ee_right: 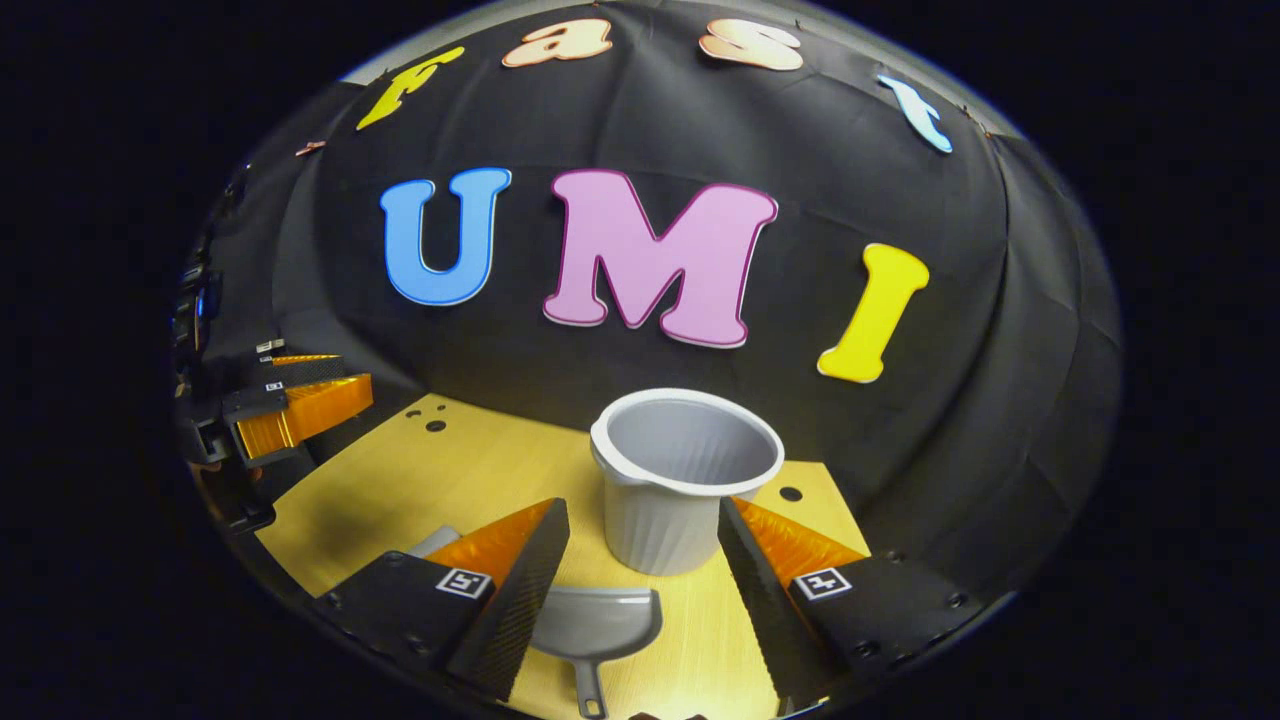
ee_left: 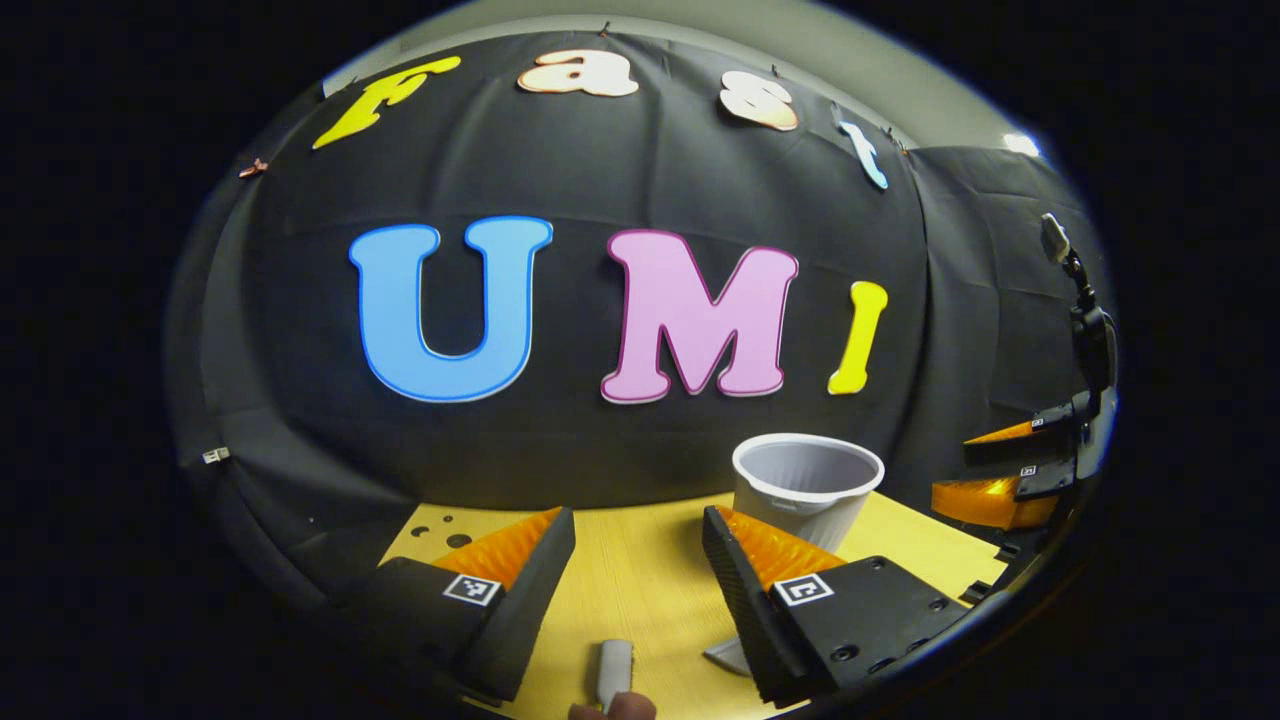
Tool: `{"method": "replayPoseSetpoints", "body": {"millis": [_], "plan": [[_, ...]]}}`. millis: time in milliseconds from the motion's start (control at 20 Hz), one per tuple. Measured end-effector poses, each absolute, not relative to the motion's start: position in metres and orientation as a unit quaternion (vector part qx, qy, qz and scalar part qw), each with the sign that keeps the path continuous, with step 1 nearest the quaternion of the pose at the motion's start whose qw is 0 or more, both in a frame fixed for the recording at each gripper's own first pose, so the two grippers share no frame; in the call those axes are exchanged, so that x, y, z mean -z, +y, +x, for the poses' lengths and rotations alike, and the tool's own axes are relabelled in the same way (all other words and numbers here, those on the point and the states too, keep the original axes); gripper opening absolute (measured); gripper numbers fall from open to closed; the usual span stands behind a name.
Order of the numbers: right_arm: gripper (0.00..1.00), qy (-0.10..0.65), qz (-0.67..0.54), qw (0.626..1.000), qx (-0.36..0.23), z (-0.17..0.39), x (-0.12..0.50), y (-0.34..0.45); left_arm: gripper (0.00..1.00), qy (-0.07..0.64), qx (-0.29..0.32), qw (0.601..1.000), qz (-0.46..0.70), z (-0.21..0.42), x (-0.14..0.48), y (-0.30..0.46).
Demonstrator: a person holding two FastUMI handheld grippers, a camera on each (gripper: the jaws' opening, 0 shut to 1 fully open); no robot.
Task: Pick up the small broom and dustpan from the desktop, sweep the trash into the dustpan with the broom, and then empty the trash into the garbage bin.
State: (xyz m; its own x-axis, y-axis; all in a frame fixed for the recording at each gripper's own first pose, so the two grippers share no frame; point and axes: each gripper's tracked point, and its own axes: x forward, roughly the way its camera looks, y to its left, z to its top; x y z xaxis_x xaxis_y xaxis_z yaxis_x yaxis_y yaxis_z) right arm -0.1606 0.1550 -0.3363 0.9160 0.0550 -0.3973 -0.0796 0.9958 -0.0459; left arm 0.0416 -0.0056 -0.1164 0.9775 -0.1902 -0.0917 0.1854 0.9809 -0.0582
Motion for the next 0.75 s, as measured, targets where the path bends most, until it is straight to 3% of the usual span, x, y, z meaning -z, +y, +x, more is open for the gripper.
{"method": "replayPoseSetpoints", "body": {"millis": [250, 750], "plan": [[0.98, 0.124, -0.049, 0.991, -0.007, -0.157, 0.299, 0.153, 0.88, 0.019, 0.103, 0.994, -0.014, 0.037, 0.104, -0.010], [0.98, 0.127, -0.046, 0.991, -0.002, -0.152, 0.288, 0.156, 0.88, 0.036, 0.118, 0.992, -0.024, 0.027, 0.112, -0.014]]}}
